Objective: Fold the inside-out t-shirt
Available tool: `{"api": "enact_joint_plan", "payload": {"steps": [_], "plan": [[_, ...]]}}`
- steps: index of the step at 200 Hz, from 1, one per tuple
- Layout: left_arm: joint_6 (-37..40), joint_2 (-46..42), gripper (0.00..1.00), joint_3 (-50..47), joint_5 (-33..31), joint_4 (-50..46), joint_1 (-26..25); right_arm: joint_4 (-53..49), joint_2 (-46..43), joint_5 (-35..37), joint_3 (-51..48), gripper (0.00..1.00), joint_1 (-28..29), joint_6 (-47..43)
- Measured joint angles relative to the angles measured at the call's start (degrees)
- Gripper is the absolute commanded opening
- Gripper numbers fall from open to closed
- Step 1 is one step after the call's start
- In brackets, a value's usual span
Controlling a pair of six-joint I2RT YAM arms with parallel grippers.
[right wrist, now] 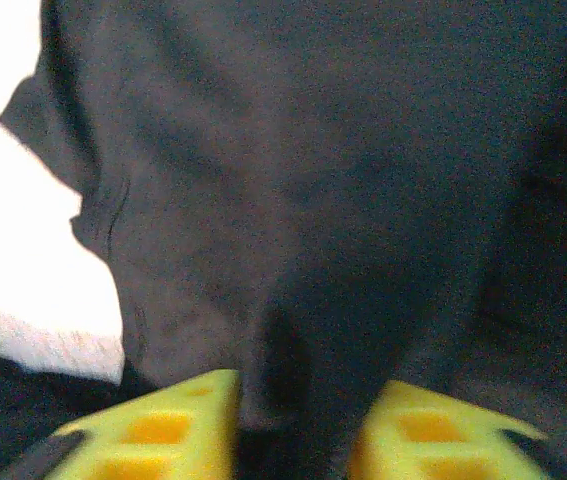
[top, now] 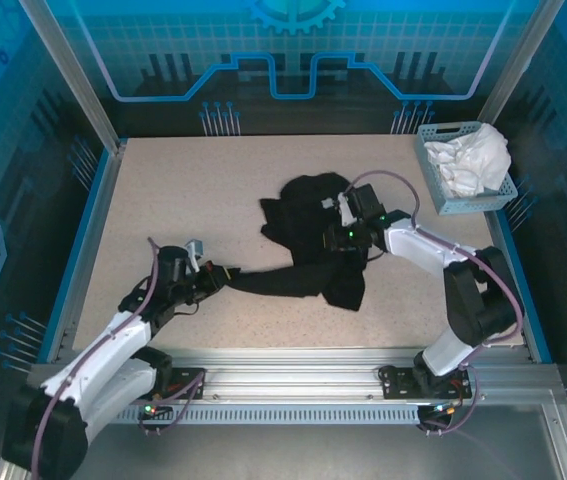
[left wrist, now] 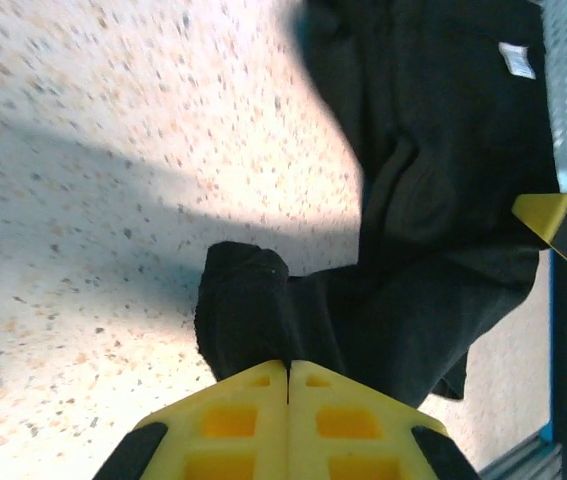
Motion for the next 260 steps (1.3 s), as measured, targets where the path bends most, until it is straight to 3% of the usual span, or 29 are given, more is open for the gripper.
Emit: {"api": "enact_joint_plan", "payload": {"steps": [37,81,144,180,226,260], "plan": [[0.98,7.89,0.00,0.02,1.95,4.98,-3.74,-2.60,-0.61,6.38,1.25,0.60,3.76,-5.86],[1.53,8.55,0.00,0.02,2.27,6.43,-4.31,-4.11,7.98,14.27,17.62,0.65,4.37,-13.11],[1.97,4.85,0.00,0.24,1.25,5.53,-4.35,-12.07,27.85,14.21,37.00,0.72,1.97,-19.15],[2.40,4.44,0.00,0.37,0.98,5.16,-4.35,-17.09,34.82,14.12,45.42,0.73,2.01,-21.22],[3.02,3.17,0.00,0.37,0.26,4.22,-4.35,-23.10,41.44,14.53,56.15,0.68,2.10,-22.21],[3.02,2.91,0.00,0.37,0.22,4.20,-4.35,-26.62,46.31,15.58,62.47,0.49,2.12,-22.51]]}}
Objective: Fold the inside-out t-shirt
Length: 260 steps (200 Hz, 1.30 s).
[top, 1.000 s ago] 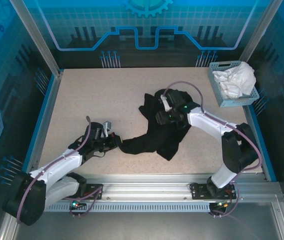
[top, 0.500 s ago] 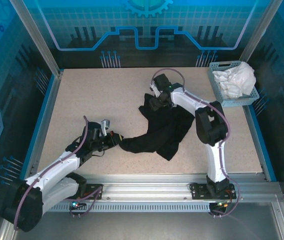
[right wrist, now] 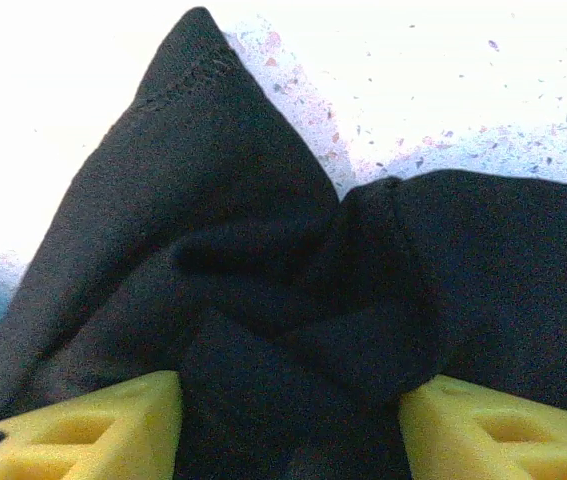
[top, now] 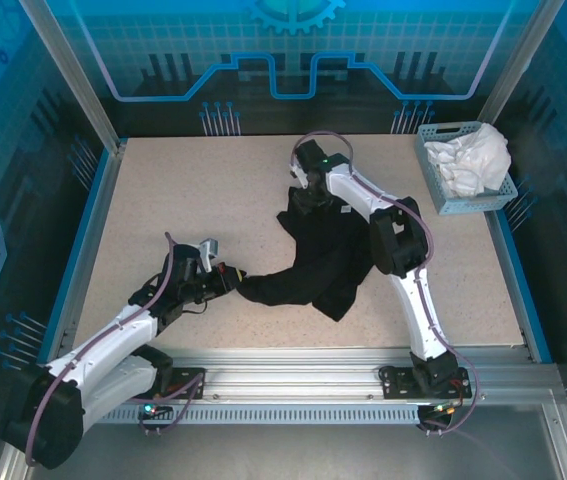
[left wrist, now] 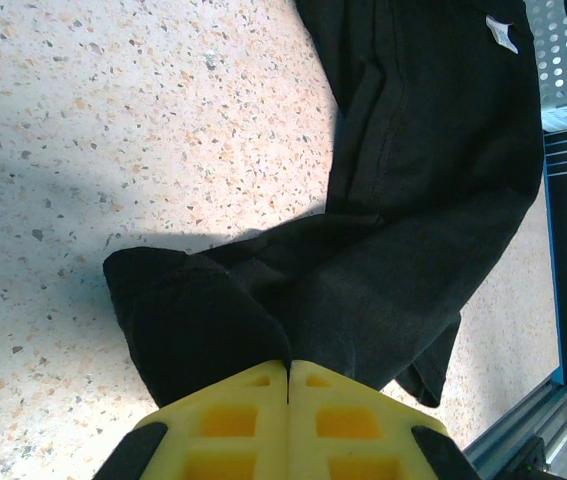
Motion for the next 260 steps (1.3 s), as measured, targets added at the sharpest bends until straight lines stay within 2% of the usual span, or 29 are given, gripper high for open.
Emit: {"api": "enact_joint_plan", "payload": {"steps": [28,63,164,198,224,260], "plan": [[0.02,0.00,0.00,0.09,-0.15,-0.44,0.00,-1.31,0.90,0.20,0.94,0.29,0.00,-0.15],[0.02,0.00,0.00,0.11,-0.37,-0.46,0.00,-1.38,0.74,0.13,0.85,0.18,-0.04,-0.13],[0.24,-0.02,0.00,0.11,-0.46,-0.55,0.00,-0.50,-6.21,-2.75,-2.78,0.09,-1.60,0.59],[0.28,-0.74,0.00,0.13,-1.36,-0.98,0.00,0.22,-9.66,-4.42,-5.81,0.01,-2.49,1.16],[0.81,-3.78,0.00,1.42,-3.76,-2.71,0.00,1.55,-16.06,-8.28,-10.71,0.00,-4.22,2.34],[3.15,-10.88,0.00,7.80,-9.29,-4.52,0.63,4.24,-31.71,-16.13,-18.25,0.00,-9.07,5.70]]}}
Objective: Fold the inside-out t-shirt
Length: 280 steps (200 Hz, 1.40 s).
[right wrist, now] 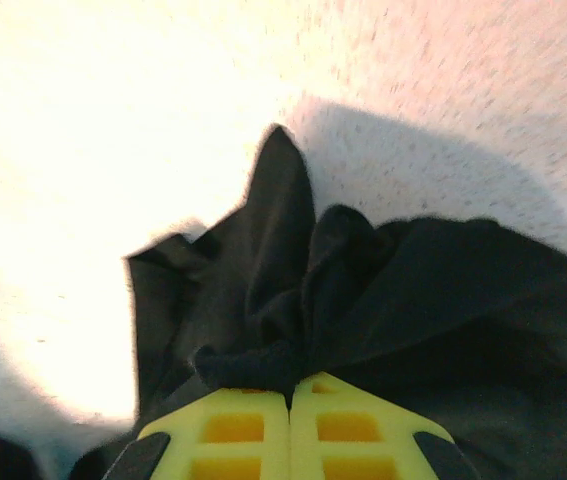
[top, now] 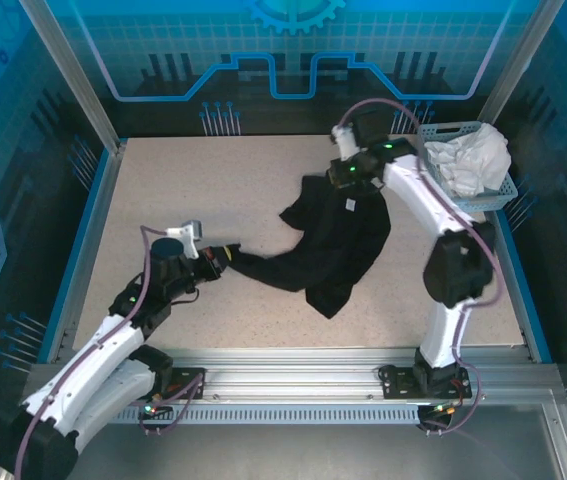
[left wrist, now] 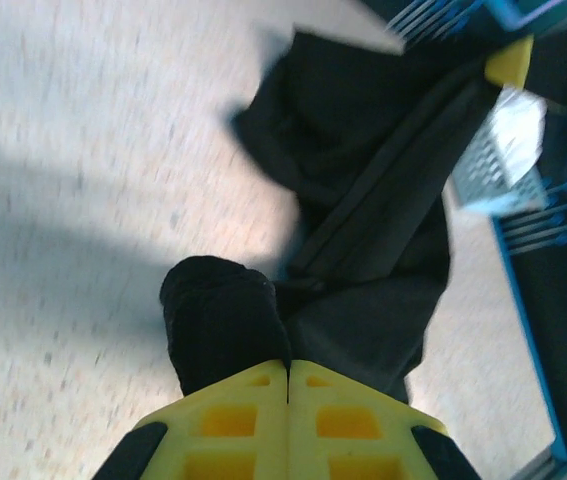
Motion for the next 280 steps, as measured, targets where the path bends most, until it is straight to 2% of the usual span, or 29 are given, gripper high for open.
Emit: {"api": "enact_joint_plan", "payload": {"steps": [47,85,122,159,214,235,280], "plan": [[4.31,-2.69,0.00,12.07,-4.48,-1.68,1.64,2.12,-17.99,-3.69,-5.01,0.00,-2.71,1.84],[6.12,-4.02,0.00,14.95,-6.40,-2.62,1.68,4.98,-21.92,-5.18,-13.60,0.03,-2.86,3.28],[6.08,-4.28,0.00,8.15,-5.42,-3.41,1.68,9.73,-21.24,-5.57,-33.53,0.04,-2.86,6.84],[4.81,-4.48,0.00,-2.38,0.15,-4.74,1.68,12.48,-20.44,-4.85,-46.14,0.14,-2.56,9.92],[3.43,-6.88,0.00,-8.31,6.03,-4.94,1.68,13.46,-23.78,0.28,-50.34,0.39,-2.51,11.82],[3.08,-6.82,0.00,-8.61,6.45,-4.87,1.68,13.81,-26.05,1.16,-50.34,0.42,-2.62,12.20],[3.08,-6.43,0.00,-8.68,6.45,-4.74,1.68,14.84,-26.67,0.44,-50.47,0.42,-2.78,12.55]]}}
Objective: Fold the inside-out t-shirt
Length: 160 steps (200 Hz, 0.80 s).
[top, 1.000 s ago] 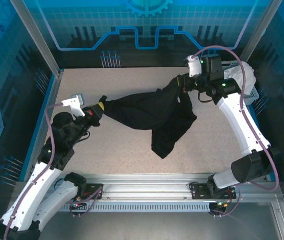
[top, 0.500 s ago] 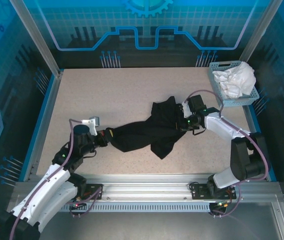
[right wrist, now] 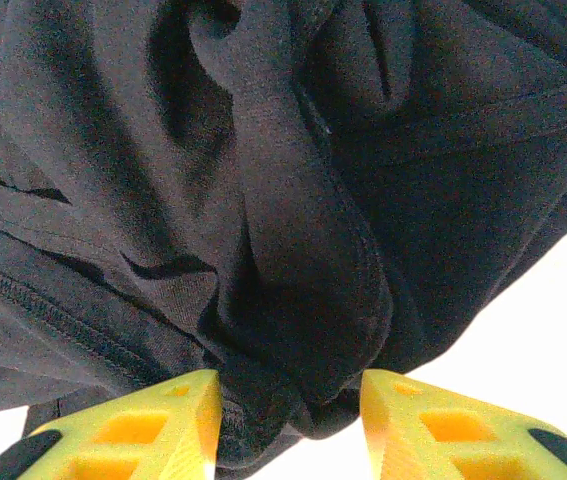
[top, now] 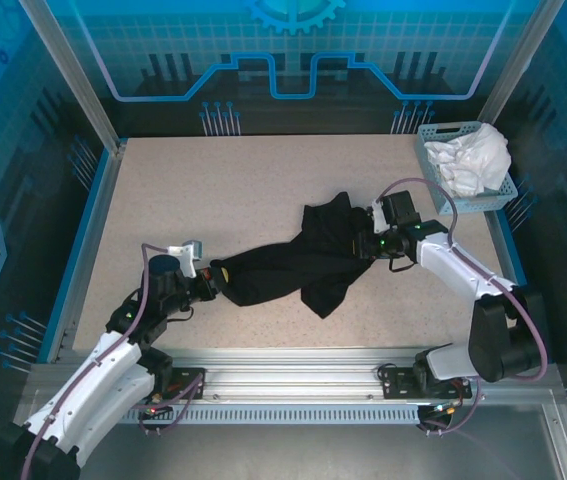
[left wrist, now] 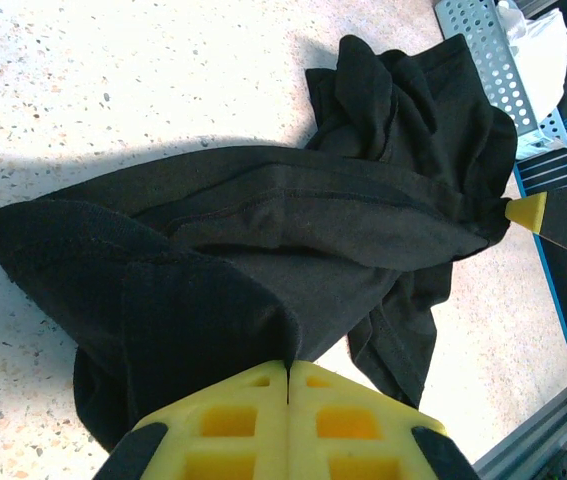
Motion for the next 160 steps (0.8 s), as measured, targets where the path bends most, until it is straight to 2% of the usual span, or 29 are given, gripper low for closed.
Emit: {"api": "enact_joint_plan", "payload": {"steps": [6,28,59,79,107,160], "plan": [[0.00,0.13,0.00,-0.02,0.00,0.09,0.00,0.28,0.39,-0.48,-0.02,0.41,0.00,0.11],[0.00,0.46,0.00,-0.02,0.00,0.39,0.00,1.20,2.32,-1.31,-0.13,0.27,0.00,0.63],[0.00,0.68,0.00,-0.02,0.00,0.57,0.00,1.60,2.32,-1.25,-1.27,0.23,0.00,0.81],[0.00,0.87,0.00,-0.02,0.00,0.70,0.00,1.31,0.61,-0.79,-2.73,0.12,0.00,0.81],[0.00,1.16,0.00,-0.02,-0.02,0.72,0.00,0.46,-2.21,-0.46,-3.08,0.13,0.00,0.52],[-0.22,1.20,0.00,1.07,-1.16,0.48,0.02,-2.82,-7.34,1.14,-2.34,0.04,0.00,-0.72]]}}
